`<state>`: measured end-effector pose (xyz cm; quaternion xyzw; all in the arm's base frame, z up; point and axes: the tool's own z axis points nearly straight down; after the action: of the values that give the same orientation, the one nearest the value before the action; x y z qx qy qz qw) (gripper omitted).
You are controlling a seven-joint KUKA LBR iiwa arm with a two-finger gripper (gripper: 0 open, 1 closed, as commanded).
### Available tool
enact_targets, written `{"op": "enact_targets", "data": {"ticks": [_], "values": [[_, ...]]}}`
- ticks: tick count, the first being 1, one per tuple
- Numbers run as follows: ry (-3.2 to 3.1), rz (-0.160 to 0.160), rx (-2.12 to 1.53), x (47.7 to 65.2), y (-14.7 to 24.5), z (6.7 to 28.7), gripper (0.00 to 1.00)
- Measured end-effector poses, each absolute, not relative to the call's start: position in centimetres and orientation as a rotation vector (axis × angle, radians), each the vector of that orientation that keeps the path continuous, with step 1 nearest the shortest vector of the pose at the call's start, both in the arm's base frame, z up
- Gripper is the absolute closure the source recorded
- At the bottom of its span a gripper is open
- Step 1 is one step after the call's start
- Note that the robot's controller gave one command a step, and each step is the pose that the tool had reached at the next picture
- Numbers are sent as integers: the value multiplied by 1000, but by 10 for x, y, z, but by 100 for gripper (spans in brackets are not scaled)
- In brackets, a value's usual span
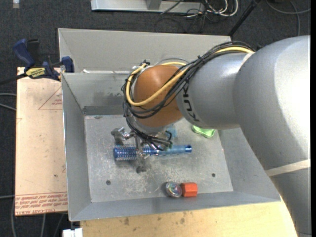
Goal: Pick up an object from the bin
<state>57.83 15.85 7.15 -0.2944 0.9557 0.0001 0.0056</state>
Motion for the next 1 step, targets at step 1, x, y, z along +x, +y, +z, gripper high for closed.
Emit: {"op": "enact_targets", "data": {"ticks": [1], "values": [[3000,3,-927,574,159,69,100]]}}
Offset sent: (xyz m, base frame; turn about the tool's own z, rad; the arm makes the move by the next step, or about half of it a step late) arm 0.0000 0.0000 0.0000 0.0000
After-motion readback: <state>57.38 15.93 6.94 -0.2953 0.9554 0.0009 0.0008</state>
